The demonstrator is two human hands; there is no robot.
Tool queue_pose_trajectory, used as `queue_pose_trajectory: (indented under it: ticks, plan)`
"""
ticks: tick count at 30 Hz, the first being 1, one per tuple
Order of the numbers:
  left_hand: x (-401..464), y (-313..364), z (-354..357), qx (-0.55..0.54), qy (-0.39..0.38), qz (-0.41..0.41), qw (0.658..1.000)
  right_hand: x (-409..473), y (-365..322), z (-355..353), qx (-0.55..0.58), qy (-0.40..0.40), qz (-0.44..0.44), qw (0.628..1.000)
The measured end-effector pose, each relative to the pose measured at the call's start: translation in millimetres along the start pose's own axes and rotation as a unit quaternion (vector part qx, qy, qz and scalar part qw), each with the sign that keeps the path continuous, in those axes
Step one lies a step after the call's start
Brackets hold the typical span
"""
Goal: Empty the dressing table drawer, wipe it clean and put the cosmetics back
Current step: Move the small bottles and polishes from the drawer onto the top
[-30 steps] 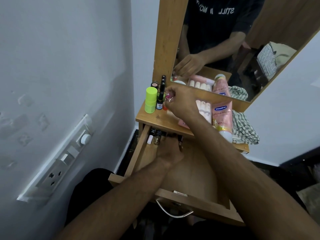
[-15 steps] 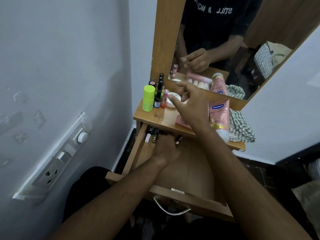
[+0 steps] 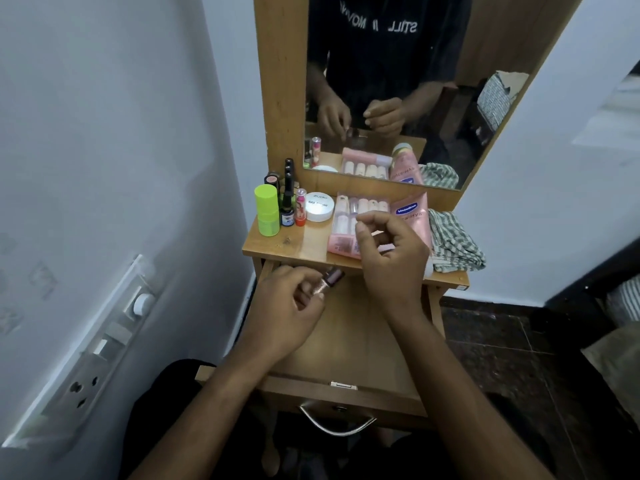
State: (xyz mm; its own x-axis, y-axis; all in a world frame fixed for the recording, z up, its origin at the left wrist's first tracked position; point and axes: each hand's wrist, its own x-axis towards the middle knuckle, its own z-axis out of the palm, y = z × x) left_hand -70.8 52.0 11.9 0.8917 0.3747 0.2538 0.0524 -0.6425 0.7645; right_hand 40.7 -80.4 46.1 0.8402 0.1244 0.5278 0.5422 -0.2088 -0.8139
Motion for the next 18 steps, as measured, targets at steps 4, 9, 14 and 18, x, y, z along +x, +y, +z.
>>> queue_pose_trajectory:
  ticks: [4,9,14,18]
  plan:
    - [14.5,2.2,-9.4,-0.032,0.071,-0.001,0.997,16.0,-8.4,4.7,-0.012,-0.108,0.0,0.994]
    - [40.2,-1.3,-6.3,-0.047,0.103,0.017,0.993,33.6,-6.4,17.2,-0.064,-0.203,-0.012,0.977]
    - [60.7,-7.5,3.5,-0.053,0.111,0.008,0.992,49.1,-5.8,25.4,-0.055,-0.228,0.013,0.972]
    - [61.0,-15.5,7.6,-0.031,0.133,0.013,0.991,59.4,-1.8,36.9,-0.068,-0.21,0.024,0.975]
